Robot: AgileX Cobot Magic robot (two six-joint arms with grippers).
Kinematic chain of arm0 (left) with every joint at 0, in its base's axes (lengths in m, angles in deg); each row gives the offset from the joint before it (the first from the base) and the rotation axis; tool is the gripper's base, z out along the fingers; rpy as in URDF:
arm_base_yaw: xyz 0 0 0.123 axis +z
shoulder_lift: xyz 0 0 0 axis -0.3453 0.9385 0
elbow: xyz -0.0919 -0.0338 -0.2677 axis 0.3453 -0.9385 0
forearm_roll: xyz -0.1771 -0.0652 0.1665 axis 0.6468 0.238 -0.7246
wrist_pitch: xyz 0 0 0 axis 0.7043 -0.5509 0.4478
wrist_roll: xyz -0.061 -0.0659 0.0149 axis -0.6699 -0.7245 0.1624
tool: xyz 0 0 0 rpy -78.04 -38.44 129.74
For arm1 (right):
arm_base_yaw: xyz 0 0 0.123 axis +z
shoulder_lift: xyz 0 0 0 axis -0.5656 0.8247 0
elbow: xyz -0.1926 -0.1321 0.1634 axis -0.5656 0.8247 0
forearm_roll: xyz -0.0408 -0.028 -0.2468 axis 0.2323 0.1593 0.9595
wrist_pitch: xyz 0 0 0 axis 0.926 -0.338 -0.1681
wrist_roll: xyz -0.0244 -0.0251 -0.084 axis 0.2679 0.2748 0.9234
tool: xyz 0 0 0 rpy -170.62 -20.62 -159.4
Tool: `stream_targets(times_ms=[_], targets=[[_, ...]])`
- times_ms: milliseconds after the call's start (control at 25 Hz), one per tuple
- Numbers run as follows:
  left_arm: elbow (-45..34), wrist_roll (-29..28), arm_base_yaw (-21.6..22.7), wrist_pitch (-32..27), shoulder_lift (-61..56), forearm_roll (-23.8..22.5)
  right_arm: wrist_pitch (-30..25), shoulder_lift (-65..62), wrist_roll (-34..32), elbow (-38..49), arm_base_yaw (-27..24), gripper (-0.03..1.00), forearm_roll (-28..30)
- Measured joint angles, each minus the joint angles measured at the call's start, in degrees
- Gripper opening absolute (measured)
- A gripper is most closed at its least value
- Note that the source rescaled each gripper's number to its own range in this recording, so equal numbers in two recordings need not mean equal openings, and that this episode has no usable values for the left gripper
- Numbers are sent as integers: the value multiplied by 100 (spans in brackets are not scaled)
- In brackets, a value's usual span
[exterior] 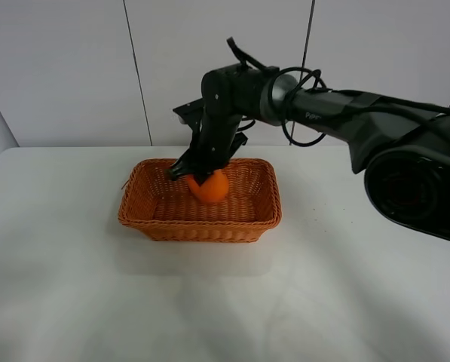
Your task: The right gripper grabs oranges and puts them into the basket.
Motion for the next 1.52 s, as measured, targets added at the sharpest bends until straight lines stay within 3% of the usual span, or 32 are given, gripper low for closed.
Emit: stream_targets(times_ms=[40,120,240,360,600,960,1520], targets=[[0,0,0,0,0,0,-8,31,0,0,0,7,0],[0,0,0,0,0,0,-21,68,2,0,0,34,-5],[0,0,0,0,0,0,-41,68,39,0,0,82,-19],[0,0,0,0,0,0,-149,55,56,-8,0,96,-19],[0,0,0,0,0,0,-1171,11,79,-776,-106,100,-9],[0,0,0,0,0,0,-1364,-433,96,-1145,-736,100,45],[0,0,0,0,0,0,-1364,-438,96,-1151,-3112,100,82]])
